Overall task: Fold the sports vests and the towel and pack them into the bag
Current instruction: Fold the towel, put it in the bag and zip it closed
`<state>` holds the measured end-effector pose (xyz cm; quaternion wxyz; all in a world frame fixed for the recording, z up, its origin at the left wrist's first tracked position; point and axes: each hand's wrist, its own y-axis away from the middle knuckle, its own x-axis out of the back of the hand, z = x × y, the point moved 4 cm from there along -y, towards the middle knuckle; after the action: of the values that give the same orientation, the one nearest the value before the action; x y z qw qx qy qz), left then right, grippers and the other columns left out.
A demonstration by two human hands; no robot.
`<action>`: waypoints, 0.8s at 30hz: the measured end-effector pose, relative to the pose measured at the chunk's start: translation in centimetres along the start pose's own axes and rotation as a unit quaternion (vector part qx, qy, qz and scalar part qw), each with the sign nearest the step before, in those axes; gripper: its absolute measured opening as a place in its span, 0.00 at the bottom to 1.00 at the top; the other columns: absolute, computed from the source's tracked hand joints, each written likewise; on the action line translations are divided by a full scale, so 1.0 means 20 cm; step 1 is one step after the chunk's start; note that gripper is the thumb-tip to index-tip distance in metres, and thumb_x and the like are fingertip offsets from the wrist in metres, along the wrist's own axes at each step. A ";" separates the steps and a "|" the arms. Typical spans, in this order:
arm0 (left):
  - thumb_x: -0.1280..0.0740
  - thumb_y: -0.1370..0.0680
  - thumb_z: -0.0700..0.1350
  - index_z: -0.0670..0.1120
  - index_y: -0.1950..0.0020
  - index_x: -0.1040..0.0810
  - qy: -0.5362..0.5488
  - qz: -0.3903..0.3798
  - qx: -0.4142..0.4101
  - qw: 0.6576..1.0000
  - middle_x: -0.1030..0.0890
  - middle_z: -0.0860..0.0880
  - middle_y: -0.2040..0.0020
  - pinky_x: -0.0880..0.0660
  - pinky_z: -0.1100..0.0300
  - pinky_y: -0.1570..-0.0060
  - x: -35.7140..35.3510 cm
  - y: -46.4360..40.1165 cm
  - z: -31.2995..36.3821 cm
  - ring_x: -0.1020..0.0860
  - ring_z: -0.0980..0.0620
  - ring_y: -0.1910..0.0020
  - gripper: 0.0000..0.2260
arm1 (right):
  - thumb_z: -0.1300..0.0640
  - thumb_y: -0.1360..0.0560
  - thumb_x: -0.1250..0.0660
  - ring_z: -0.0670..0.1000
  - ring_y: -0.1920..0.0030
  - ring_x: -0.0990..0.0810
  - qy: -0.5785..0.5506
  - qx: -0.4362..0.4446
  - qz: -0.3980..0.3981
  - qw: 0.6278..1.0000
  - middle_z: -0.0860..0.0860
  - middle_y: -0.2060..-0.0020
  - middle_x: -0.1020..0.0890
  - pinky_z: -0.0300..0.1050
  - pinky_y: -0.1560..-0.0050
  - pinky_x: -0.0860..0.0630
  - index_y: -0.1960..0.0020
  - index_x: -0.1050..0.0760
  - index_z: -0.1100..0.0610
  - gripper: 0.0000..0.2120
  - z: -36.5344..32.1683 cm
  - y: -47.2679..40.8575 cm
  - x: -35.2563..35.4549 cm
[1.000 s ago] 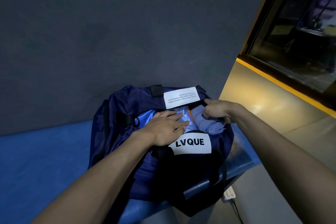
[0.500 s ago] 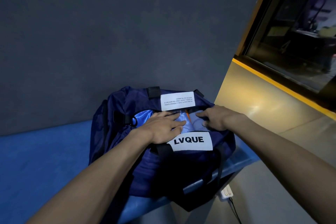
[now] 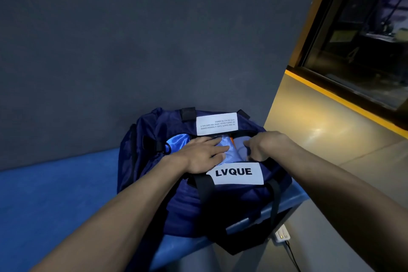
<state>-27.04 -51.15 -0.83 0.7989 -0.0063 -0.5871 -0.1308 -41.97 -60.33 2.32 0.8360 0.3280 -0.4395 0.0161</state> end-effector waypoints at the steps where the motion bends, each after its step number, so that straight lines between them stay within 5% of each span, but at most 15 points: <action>1: 0.46 0.13 0.52 0.53 0.22 0.33 0.023 0.015 -0.021 0.999 0.36 0.50 0.20 0.44 0.53 0.24 0.03 0.02 0.01 0.40 0.49 0.22 0.20 | 0.40 0.19 0.40 0.57 0.28 0.28 -0.014 0.006 0.020 1.000 0.52 0.25 0.30 0.49 0.37 0.28 0.22 0.34 0.48 0.27 0.00 0.03 0.03; 5: 0.37 0.17 0.52 0.55 0.32 0.23 0.014 0.137 -0.051 0.989 0.21 0.54 0.34 0.27 0.50 0.38 0.21 0.17 -0.02 0.25 0.50 0.34 0.14 | 0.39 0.19 0.39 0.55 0.45 0.20 -0.126 0.097 0.144 0.977 0.52 0.45 0.17 0.48 0.47 0.25 0.45 0.19 0.52 0.19 -0.01 0.16 0.18; 8: 0.41 0.17 0.57 0.56 0.42 0.22 -0.136 0.131 0.046 0.981 0.20 0.55 0.41 0.30 0.53 0.49 0.30 0.35 -0.15 0.23 0.50 0.40 0.11 | 0.32 0.23 0.37 0.50 0.56 0.21 -0.231 0.178 0.111 0.950 0.46 0.59 0.18 0.49 0.50 0.25 0.58 0.22 0.52 0.23 -0.12 0.25 0.15; 13: 0.49 0.15 0.62 0.56 0.39 0.23 -0.172 0.025 0.093 0.980 0.24 0.56 0.48 0.41 0.48 0.32 0.27 0.54 -0.27 0.35 0.54 0.45 0.18 | 0.36 0.25 0.30 0.45 0.60 0.22 -0.266 0.251 0.076 0.928 0.49 0.58 0.16 0.42 0.56 0.28 0.51 0.18 0.55 0.20 -0.17 0.32 0.09; 19: 0.50 0.15 0.61 0.58 0.24 0.36 -0.182 -0.013 0.137 0.973 0.28 0.51 0.34 0.45 0.45 0.31 0.29 0.59 -0.23 0.38 0.47 0.33 0.20 | 0.58 0.20 0.30 0.48 0.57 0.21 -0.430 0.364 0.116 0.818 0.51 0.58 0.16 0.40 0.54 0.24 0.49 0.18 0.62 0.07 -0.06 0.48 0.19; 24: 0.47 0.17 0.64 0.56 0.32 0.28 -0.224 0.040 0.163 0.960 0.26 0.49 0.35 0.40 0.46 0.34 0.40 0.61 -0.21 0.35 0.46 0.33 0.19 | 0.59 0.19 0.31 0.57 0.53 0.18 -0.447 0.361 0.132 0.808 0.60 0.51 0.15 0.47 0.50 0.21 0.46 0.18 0.62 0.07 0.00 0.49 0.19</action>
<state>-18.31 -41.76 7.17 0.6416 0.0715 -0.7637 0.0036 -42.71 -53.67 10.27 0.3586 0.5159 -0.7662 0.1348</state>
